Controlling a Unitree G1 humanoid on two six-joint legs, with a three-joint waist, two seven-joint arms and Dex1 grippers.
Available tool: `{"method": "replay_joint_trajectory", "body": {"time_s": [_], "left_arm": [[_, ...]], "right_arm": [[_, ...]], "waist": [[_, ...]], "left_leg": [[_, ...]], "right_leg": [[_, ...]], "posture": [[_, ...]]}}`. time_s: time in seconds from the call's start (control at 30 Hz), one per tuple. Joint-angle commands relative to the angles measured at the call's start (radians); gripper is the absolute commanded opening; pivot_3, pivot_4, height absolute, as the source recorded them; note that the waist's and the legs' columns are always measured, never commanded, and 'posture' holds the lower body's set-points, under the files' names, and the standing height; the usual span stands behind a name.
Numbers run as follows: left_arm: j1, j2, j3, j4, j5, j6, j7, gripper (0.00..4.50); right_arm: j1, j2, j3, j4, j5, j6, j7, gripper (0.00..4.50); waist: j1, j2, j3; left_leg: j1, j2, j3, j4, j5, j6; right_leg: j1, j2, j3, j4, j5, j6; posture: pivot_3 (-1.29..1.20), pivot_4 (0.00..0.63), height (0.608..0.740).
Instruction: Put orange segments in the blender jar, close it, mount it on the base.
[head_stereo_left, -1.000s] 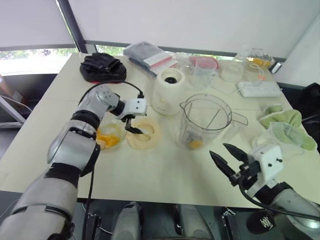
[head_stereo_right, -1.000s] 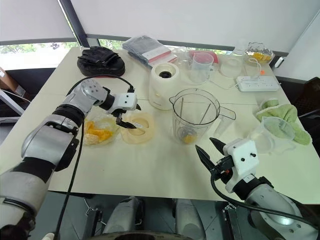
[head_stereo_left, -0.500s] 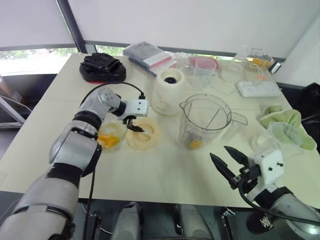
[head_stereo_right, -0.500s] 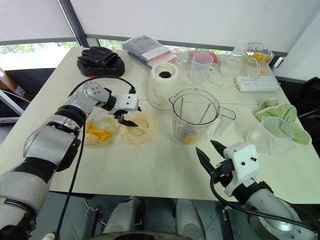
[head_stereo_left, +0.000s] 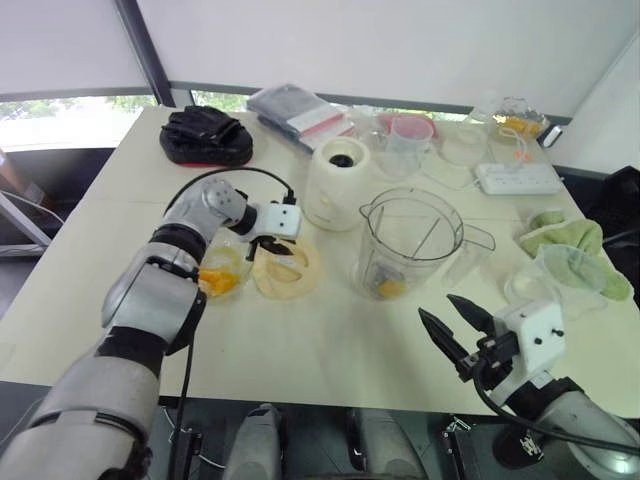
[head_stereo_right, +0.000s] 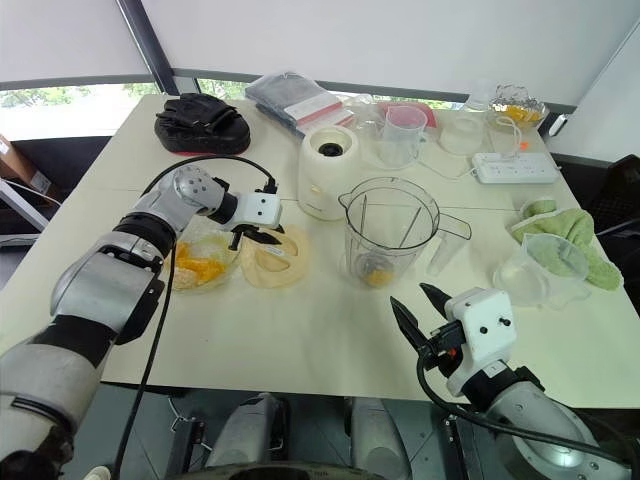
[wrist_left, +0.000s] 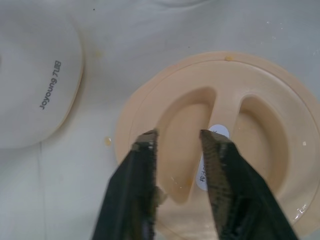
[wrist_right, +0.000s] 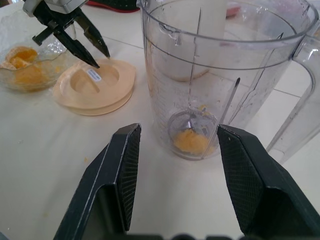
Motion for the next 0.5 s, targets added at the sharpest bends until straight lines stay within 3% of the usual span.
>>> {"method": "replay_joint_trajectory", "body": {"time_s": [0.03,0.23,0.33,0.4,0.5], "left_arm": [[0.002,0.003,-0.003,0.000,0.013,-0.020,-0.018,1.43],[0.005,-0.003,-0.002,0.007,0.025,0.011,-0.018,1.43],[0.012,-0.003,-0.005,0.004,0.036,-0.014,0.006,2.24],[0.014,-0.003,-0.003,0.004,0.039,-0.016,0.009,3.16],[0.015,-0.005,-0.003,0.006,0.041,-0.018,0.001,3.16]], "right_arm": [[0.011,-0.015,-0.002,-0.038,0.002,-0.038,-0.014,2.52],[0.023,-0.028,0.004,-0.038,0.002,-0.053,-0.025,2.52],[0.026,-0.034,0.004,-0.038,0.004,-0.057,-0.030,2.52],[0.030,-0.038,0.004,-0.038,0.003,-0.061,-0.032,2.52],[0.029,-0.040,0.007,-0.038,0.004,-0.061,-0.037,2.52]], "waist": [[0.000,0.000,0.000],[0.000,0.000,0.000],[0.001,-0.001,0.000],[0.001,-0.001,-0.001],[0.001,-0.001,-0.001]], "left_leg": [[0.000,0.000,0.000,0.000,0.000,0.000],[0.000,0.000,0.000,0.000,0.000,0.000],[0.000,0.000,0.000,0.000,0.000,0.000],[0.000,0.000,0.000,0.001,0.000,0.000],[0.000,0.000,0.000,0.001,0.000,0.000]], "right_leg": [[0.000,0.000,0.000,0.000,0.000,0.000],[0.000,0.000,0.000,0.000,0.000,0.000],[0.000,0.000,0.000,0.000,0.000,0.000],[0.001,0.000,0.000,0.000,0.000,0.000],[0.001,0.000,0.000,0.000,0.000,0.000]], "posture": [[0.00,0.150,0.740],[0.00,0.150,0.740],[0.00,0.150,0.740],[0.00,0.150,0.740],[0.00,0.150,0.740]]}}
